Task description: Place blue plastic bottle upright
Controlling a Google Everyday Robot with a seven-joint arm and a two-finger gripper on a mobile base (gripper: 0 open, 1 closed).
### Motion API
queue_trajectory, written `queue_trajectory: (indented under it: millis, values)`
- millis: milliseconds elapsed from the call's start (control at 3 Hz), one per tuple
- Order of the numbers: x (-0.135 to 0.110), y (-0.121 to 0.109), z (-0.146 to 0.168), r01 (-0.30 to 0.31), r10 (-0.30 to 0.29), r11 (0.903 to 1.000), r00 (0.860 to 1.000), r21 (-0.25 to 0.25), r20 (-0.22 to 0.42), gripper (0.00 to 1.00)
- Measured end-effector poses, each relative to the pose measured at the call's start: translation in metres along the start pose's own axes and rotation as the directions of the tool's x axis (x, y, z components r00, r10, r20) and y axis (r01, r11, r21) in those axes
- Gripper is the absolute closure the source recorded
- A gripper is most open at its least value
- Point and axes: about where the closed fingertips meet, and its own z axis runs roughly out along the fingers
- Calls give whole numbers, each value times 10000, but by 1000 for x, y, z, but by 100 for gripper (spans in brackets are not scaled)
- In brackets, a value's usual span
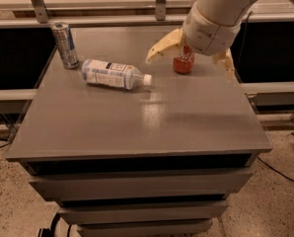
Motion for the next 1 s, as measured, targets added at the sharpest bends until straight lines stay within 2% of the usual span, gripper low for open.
queue_trajectory:
  millis: [333, 667, 1000]
  values:
    - [-4, 7, 11, -1717, 1717, 9851, 9851, 91, 42, 0]
    - [-9, 23, 18, -3153, 3157, 9488, 9481, -167, 373, 0]
    - [-15, 39, 23, -4583, 4599, 8878, 8869, -416, 443, 0]
